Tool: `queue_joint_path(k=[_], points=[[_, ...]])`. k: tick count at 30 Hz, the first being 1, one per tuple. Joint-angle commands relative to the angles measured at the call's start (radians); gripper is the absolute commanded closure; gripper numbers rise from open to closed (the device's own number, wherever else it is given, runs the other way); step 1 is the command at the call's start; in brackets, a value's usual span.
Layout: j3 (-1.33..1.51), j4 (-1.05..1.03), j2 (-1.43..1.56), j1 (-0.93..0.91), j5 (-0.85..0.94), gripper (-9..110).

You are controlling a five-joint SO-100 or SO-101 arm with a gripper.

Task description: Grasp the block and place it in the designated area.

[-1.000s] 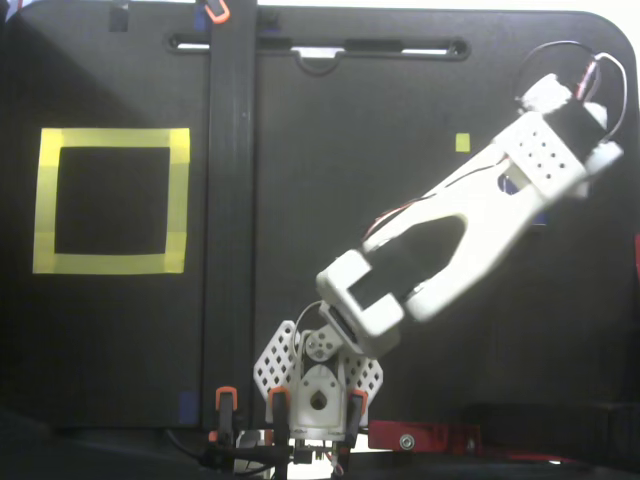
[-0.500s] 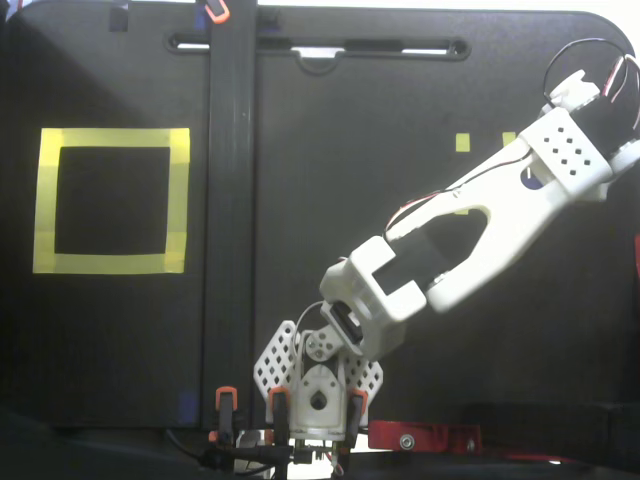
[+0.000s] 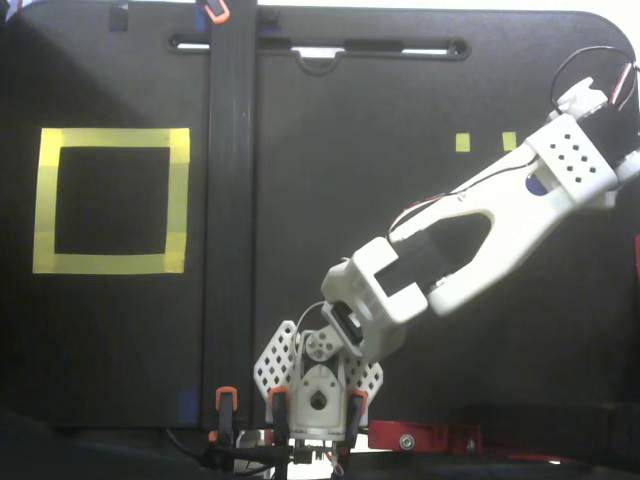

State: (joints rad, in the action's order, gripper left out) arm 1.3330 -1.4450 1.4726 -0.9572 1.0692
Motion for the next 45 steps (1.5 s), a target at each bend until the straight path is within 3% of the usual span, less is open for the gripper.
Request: queue_joint_path(k=[1,13,24,30,41,45], points=[[-0.037,-0.005,0.005,-0.002,0.161,102],[-0.035,-0.035,-0.014,0.002,0.902,101],[-0.035,-0.092,-0.017,0.011,1.422,101],[-0.037,-0.083,-0.025,0.018,1.572,101],[-0.037,-0.064,-0.028,0.023,1.591,98],[-0.037,-0.064,-0.031,0.02,1.591,81]])
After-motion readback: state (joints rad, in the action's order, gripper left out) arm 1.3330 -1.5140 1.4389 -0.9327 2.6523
